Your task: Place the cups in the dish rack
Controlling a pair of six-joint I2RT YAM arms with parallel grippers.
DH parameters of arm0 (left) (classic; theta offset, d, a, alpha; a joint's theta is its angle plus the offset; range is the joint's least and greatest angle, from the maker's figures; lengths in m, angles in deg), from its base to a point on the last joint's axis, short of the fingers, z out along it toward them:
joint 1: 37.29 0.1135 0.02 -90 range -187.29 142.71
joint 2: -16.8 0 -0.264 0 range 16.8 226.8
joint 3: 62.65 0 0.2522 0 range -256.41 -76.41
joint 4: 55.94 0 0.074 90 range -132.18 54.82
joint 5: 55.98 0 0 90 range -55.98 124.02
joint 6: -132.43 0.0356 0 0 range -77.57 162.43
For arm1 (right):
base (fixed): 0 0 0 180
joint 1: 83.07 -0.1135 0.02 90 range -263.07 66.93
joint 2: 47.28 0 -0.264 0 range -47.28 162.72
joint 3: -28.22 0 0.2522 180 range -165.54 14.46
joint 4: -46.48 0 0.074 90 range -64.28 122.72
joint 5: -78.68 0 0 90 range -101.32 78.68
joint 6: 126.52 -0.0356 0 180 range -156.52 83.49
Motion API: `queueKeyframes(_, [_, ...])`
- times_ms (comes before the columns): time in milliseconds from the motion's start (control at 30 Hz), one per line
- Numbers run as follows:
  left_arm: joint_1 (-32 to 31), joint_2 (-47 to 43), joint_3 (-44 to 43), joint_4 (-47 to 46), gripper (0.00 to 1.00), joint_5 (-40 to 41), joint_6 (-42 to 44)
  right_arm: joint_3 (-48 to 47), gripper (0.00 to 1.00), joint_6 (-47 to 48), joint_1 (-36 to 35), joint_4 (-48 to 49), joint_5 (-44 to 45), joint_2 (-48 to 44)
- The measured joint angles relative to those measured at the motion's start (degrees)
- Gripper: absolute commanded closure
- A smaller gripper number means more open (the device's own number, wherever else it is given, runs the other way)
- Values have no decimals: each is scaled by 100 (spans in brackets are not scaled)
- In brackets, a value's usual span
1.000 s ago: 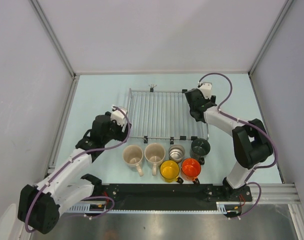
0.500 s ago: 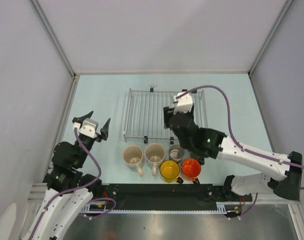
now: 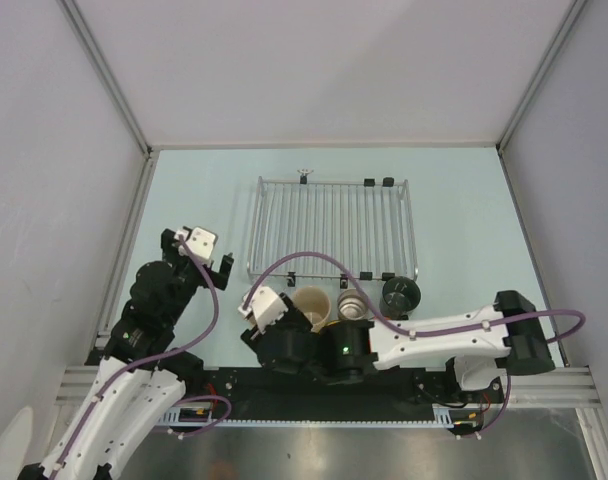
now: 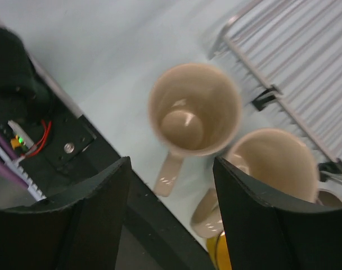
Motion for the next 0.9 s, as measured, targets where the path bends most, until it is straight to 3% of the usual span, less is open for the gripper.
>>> queueKeyframes(433, [785, 151, 0, -94, 0, 391, -249, -782, 36, 291, 33, 9, -975, 1596])
queueKeyframes(900, [927, 7, 11, -103, 0, 85, -280, -1582, 37, 501, 76, -374, -1165, 1735])
